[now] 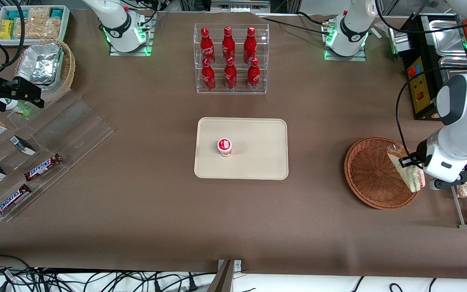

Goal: Place sandwich from basket to tray
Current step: 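Lift the sandwich out of the basket with the left gripper, then carry the sandwich over the cream tray beside the yogurt bottle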

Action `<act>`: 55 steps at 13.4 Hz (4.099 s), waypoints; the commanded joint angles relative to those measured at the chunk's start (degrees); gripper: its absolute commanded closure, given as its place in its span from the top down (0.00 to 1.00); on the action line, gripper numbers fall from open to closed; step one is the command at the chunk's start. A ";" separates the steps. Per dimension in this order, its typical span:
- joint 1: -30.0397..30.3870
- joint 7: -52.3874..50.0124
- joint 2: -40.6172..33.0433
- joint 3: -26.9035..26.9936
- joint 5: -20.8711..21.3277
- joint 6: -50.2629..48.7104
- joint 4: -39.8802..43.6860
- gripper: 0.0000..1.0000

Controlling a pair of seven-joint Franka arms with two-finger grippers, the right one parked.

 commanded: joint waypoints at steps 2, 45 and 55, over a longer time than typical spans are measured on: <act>0.11 9.57 -1.98 -3.43 -3.02 -3.92 1.08 0.00; -18.88 -22.48 14.79 -20.84 9.01 21.37 -10.79 0.00; -18.88 -23.80 17.43 -20.31 13.14 23.67 -10.26 0.35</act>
